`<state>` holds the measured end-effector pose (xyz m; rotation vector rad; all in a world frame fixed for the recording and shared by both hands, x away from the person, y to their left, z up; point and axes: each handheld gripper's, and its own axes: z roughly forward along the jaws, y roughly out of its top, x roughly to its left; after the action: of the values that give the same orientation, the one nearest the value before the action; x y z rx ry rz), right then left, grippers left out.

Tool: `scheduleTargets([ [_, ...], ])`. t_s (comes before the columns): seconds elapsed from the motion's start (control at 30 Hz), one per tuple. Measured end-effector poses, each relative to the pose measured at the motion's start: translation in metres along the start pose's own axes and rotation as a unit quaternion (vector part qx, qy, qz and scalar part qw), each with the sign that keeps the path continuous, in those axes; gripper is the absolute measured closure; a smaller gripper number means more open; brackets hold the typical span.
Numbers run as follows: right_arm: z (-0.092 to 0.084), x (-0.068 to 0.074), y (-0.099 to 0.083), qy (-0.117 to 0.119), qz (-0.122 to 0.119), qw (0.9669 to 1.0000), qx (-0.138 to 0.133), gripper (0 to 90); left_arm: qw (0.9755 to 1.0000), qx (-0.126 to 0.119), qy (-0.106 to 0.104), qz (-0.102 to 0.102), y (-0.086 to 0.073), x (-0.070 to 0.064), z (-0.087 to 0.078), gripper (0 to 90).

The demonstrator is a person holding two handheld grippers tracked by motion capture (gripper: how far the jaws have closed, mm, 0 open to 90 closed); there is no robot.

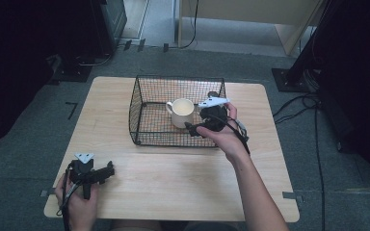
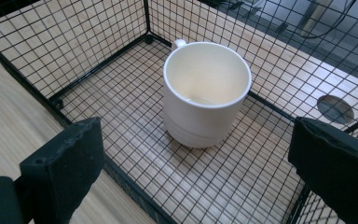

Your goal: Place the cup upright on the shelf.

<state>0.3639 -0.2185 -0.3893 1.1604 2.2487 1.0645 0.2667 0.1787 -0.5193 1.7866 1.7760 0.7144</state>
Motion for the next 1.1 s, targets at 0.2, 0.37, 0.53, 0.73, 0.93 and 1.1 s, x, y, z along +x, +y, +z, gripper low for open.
scheduleTargets([
  [0.2,-0.015,0.000,-0.011,0.000,0.002,0.9999,-0.010,3.3,1.0000,0.000,0.000,0.001,0.000,0.000,0.000,0.0],
  [0.37,-0.027,0.001,-0.021,0.000,0.009,0.9998,-0.018,3.3,1.0000,-0.001,0.000,0.000,0.000,0.000,0.000,0.0],
  [0.53,-0.037,0.001,-0.033,-0.002,0.008,0.9998,-0.021,3.4,1.0000,-0.001,0.000,-0.001,0.000,0.000,0.000,0.0],
  [0.73,-0.049,0.001,-0.046,-0.009,0.008,0.9997,-0.021,3.7,1.0000,-0.001,0.000,0.001,0.000,0.000,0.000,0.0],
  [0.93,-0.056,-0.002,-0.059,-0.015,0.010,0.9996,-0.022,4.2,1.0000,-0.001,0.000,-0.001,0.000,0.000,0.000,0.0],
  [1.1,-0.061,-0.007,-0.071,-0.020,0.013,0.9996,-0.018,4.2,1.0000,0.000,0.000,0.000,0.000,0.000,0.000,0.0],
])
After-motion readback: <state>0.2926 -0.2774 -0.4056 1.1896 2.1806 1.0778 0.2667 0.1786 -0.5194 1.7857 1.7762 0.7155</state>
